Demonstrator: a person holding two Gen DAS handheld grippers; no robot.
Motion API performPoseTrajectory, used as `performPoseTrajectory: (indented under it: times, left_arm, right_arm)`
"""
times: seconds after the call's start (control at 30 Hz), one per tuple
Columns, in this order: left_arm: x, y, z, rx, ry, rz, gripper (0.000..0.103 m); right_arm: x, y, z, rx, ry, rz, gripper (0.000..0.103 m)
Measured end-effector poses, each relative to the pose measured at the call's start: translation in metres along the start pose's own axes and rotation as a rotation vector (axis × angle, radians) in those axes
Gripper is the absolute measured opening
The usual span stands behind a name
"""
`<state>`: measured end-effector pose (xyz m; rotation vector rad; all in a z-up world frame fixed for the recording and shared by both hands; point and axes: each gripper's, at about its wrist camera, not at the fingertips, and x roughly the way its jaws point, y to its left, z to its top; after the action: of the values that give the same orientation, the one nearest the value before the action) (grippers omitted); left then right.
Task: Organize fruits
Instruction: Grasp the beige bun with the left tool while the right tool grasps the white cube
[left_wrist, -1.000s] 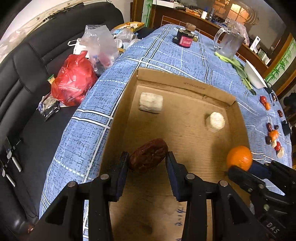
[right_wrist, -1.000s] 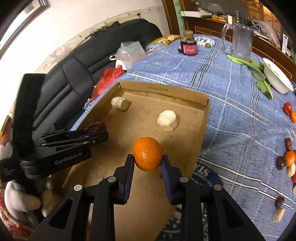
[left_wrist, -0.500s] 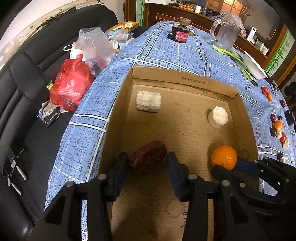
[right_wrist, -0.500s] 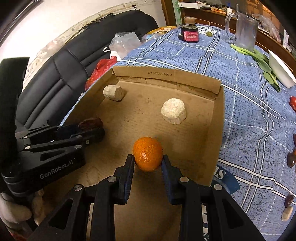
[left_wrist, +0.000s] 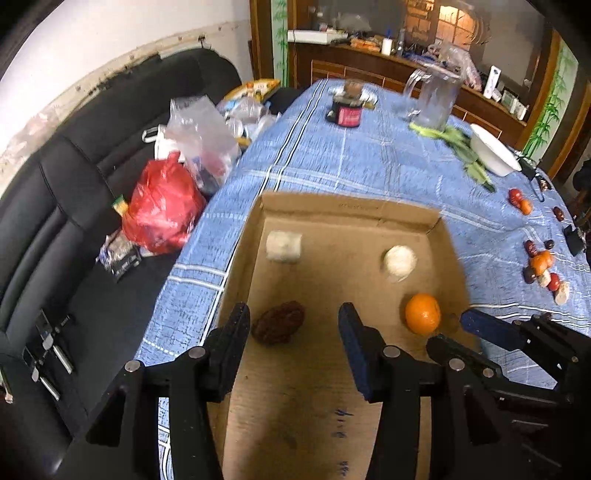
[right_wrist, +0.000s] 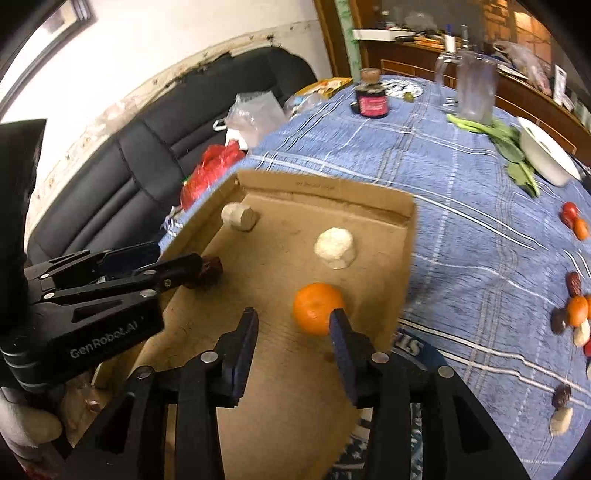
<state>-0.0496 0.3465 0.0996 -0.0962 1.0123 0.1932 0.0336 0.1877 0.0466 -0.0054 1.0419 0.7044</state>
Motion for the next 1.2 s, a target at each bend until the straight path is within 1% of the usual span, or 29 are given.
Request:
performPoseTrajectory:
  times: [0.03, 0.1, 0.17, 0.37, 0.57, 0.77, 0.93, 1.1, 1.2]
  left_arm:
    - [-0.006, -0.005, 0.001, 0.004, -0.012, -0.001, 0.055]
    - [-0.016, -0.014, 0.003, 0.014, -0.036, -0.002, 0.061]
    - [-0.024, -0.024, 0.003, 0.023, -0.047, -0.007, 0.061]
    - [-0.040, -0.061, -0.002, 0.049, -0.049, -0.037, 0.061]
    - [-0.044, -0.110, -0.011, 0.087, -0.036, -0.087, 0.061]
    - [-0.031, -0.164, -0.027, 0.102, 0.014, -0.170, 0.061]
    - [-0.014, -0.216, -0.043, 0.130, 0.070, -0.254, 0.061]
    - [0.007, -0.265, -0.063, 0.185, 0.140, -0.317, 0.061]
    - [0.013, -0.287, -0.071, 0.211, 0.160, -0.359, 0.061]
  right_arm:
    - [-0.006, -0.004, -0.002, 0.013, -0.009, 0.001, 0.048]
    - [-0.017, -0.014, -0.006, 0.041, -0.023, 0.005, 0.049]
    - [-0.028, -0.026, -0.011, 0.070, -0.034, 0.006, 0.049]
    - [-0.059, -0.066, -0.034, 0.139, -0.051, -0.008, 0.050]
    - [-0.090, -0.121, -0.068, 0.220, -0.061, -0.054, 0.049]
    - [-0.120, -0.182, -0.103, 0.317, -0.049, -0.129, 0.049]
    - [-0.140, -0.223, -0.126, 0.379, -0.046, -0.183, 0.049]
    - [-0.149, -0.260, -0.137, 0.420, -0.044, -0.214, 0.049]
    - [-0.147, -0.278, -0.136, 0.435, -0.044, -0.224, 0.049]
